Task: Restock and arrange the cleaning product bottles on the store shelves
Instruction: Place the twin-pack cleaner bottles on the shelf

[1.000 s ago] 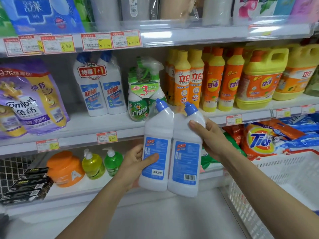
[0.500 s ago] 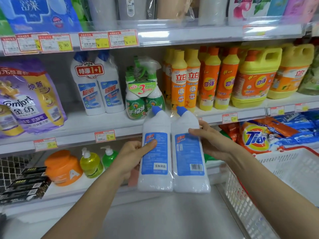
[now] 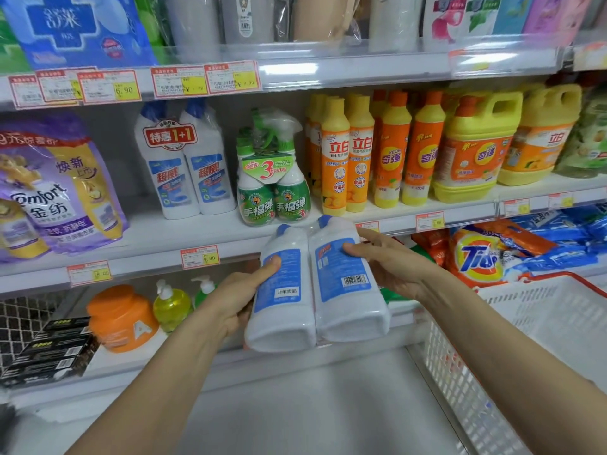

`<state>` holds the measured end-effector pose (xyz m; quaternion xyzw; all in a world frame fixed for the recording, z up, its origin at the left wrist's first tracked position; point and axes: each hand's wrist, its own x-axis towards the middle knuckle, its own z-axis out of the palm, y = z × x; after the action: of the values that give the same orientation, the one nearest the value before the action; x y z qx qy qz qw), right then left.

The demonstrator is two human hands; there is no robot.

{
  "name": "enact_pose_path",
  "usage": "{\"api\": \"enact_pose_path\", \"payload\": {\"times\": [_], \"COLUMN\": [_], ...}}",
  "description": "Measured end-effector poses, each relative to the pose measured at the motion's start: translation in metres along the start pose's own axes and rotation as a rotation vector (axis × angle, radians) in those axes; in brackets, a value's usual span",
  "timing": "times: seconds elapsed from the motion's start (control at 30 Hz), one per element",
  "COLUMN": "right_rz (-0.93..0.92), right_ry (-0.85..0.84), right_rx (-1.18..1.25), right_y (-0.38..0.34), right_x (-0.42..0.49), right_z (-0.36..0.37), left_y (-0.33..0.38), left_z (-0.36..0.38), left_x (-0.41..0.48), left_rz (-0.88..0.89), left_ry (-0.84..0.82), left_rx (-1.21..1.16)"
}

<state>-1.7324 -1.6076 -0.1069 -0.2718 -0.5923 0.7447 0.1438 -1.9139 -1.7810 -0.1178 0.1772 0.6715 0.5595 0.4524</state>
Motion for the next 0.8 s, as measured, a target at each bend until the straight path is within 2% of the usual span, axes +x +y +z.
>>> {"api": "enact_pose_path", "payload": {"times": [0.13, 0.23, 0.3, 0.37, 0.43, 0.47, 0.6, 0.7, 0.8], "right_rz": [-0.093, -0.257, -0.441, -0.591, -0.645, -0.658, -0.722, -0.743, -0.578], "right_ry": [0.146, 0.19, 0.232, 0.274, 0.298, 0.295, 0.248, 0.244, 0.207], "right_rx": [-0.095, -0.178, -0.384, -0.629, -0.776, -0.815, -0.903, -0.939, -0.598], "right_y": [-0.002, -0.003, 0.001, 0.01, 0.019, 0.023, 0.031, 0.03, 0.018], "right_x": [-0.003, -0.004, -0.002, 0.004, 0.009, 0.011, 0.017, 0.019, 0.018], "right_z": [0.013, 0.023, 0.03, 0.039, 0.045, 0.047, 0.055, 0.056, 0.043], "left_y": [-0.003, -0.004, 0.002, 0.01, 0.016, 0.016, 0.013, 0.015, 0.016], "left_z": [0.001, 0.005, 0.01, 0.022, 0.036, 0.042, 0.046, 0.036, 0.015], "left_x": [0.001, 0.002, -0.002, -0.01, -0.019, -0.021, -0.013, -0.008, -0.006], "left_rz": [0.064, 0.226, 0.39, 0.436, 0.356, 0.329, 0.342, 0.347, 0.374], "left_ry": [0.016, 0.144, 0.239, 0.156, 0.031, 0.019, 0.164, 0.203, 0.297], "left_rx": [0.048, 0.317, 0.504, 0.432, 0.233, 0.154, 0.019, 0.225, 0.307]}}
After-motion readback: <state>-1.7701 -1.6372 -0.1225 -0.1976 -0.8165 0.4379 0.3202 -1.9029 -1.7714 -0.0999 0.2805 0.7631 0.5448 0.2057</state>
